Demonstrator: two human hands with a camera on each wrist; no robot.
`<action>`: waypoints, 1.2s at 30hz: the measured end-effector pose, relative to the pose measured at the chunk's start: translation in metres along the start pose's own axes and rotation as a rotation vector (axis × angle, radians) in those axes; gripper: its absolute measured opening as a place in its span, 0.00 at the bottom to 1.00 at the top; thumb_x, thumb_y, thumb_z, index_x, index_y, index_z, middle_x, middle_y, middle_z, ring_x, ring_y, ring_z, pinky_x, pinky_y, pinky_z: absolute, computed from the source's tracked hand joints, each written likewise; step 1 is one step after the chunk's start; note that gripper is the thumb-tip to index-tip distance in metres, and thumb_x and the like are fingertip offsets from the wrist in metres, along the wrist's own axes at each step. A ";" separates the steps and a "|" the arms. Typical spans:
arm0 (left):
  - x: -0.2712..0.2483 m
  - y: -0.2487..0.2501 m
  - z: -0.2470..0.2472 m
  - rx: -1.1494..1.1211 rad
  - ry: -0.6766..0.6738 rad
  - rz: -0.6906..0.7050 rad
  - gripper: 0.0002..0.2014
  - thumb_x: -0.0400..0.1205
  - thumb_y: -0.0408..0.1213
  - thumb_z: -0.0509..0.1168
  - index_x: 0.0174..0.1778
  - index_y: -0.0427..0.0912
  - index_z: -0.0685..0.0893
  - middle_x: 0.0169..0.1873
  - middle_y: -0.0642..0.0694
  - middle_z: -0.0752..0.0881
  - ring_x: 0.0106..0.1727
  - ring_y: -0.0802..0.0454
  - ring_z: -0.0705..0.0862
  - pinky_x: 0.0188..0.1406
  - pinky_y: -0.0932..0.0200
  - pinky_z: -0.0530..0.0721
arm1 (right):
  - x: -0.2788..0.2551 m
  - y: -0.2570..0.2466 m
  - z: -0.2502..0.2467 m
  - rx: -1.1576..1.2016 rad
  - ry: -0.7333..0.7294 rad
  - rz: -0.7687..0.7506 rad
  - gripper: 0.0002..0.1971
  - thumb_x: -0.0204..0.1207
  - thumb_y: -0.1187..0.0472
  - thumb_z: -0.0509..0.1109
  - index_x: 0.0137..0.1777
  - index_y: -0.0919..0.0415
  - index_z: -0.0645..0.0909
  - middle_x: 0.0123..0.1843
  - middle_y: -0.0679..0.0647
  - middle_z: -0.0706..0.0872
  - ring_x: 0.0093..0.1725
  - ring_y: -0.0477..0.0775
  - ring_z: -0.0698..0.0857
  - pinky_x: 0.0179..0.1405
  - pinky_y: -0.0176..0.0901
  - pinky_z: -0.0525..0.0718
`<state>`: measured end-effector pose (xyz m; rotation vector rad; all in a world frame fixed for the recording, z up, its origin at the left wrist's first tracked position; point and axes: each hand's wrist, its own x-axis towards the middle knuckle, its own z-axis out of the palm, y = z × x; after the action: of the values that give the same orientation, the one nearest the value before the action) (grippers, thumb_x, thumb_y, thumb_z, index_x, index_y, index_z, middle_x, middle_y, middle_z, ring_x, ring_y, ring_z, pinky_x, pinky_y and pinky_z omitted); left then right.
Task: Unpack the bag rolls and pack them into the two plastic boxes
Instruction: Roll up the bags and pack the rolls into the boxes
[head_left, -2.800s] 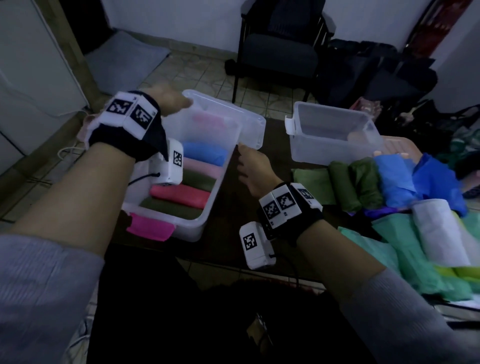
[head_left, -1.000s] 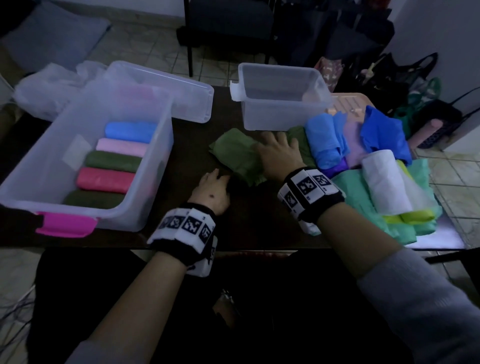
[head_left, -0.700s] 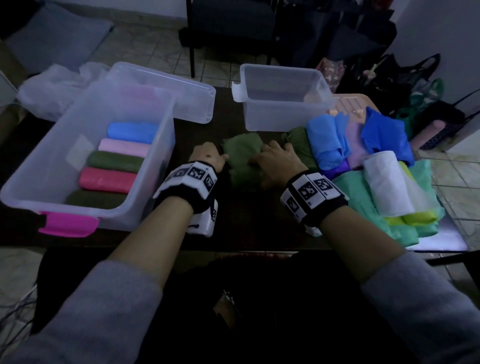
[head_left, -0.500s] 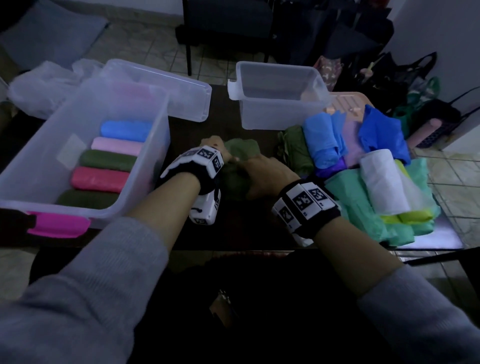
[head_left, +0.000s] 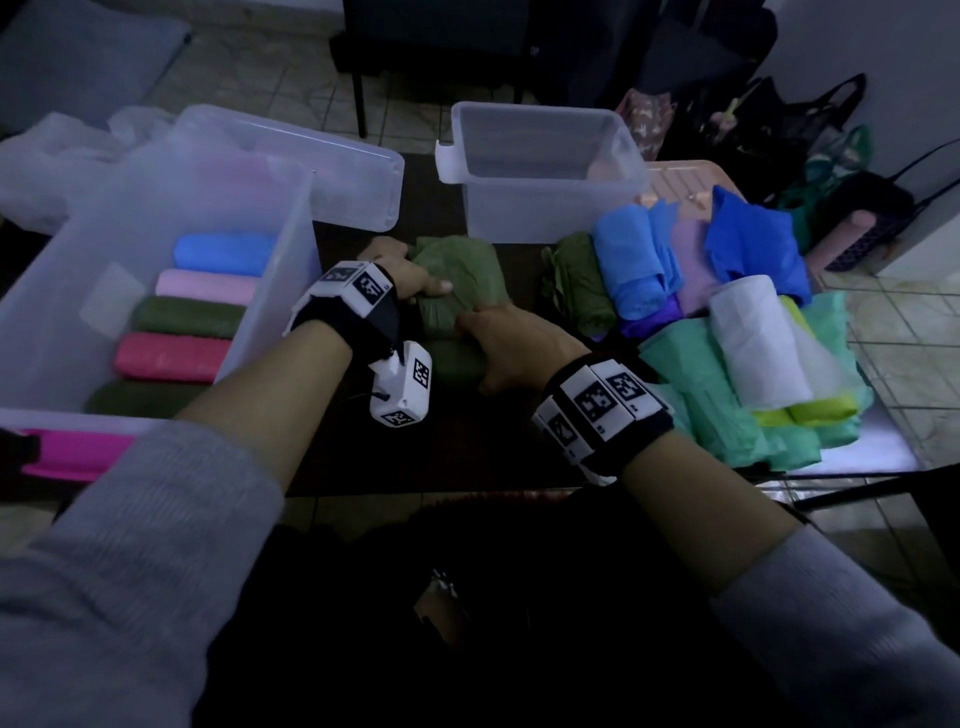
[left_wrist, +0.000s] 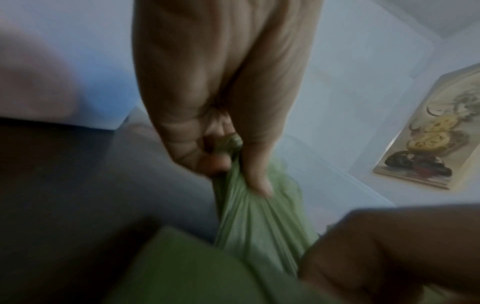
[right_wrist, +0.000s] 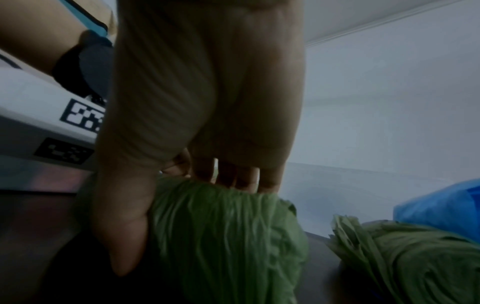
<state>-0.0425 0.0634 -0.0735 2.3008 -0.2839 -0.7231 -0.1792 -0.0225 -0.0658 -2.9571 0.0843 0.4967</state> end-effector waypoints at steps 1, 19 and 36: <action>0.001 0.000 0.000 0.024 0.033 0.004 0.37 0.68 0.45 0.79 0.71 0.35 0.76 0.61 0.38 0.84 0.54 0.44 0.85 0.60 0.51 0.83 | 0.000 0.000 0.000 -0.010 0.004 -0.002 0.28 0.66 0.59 0.77 0.65 0.61 0.73 0.63 0.60 0.79 0.62 0.61 0.79 0.55 0.50 0.78; -0.003 -0.010 0.024 0.813 -0.381 0.419 0.26 0.88 0.49 0.48 0.82 0.54 0.50 0.83 0.40 0.43 0.83 0.42 0.45 0.80 0.50 0.46 | 0.007 -0.001 0.007 0.120 -0.202 0.034 0.46 0.67 0.60 0.77 0.80 0.58 0.54 0.68 0.62 0.78 0.65 0.63 0.79 0.59 0.50 0.79; -0.013 -0.002 0.016 0.605 -0.220 0.457 0.37 0.79 0.42 0.68 0.82 0.52 0.57 0.83 0.44 0.53 0.81 0.42 0.57 0.80 0.47 0.56 | -0.005 0.009 0.002 0.280 -0.068 0.014 0.36 0.64 0.53 0.81 0.71 0.61 0.73 0.68 0.59 0.77 0.69 0.59 0.74 0.60 0.39 0.71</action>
<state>-0.0623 0.0611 -0.0795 2.5499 -1.2296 -0.7129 -0.1850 -0.0312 -0.0672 -2.6664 0.1537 0.5388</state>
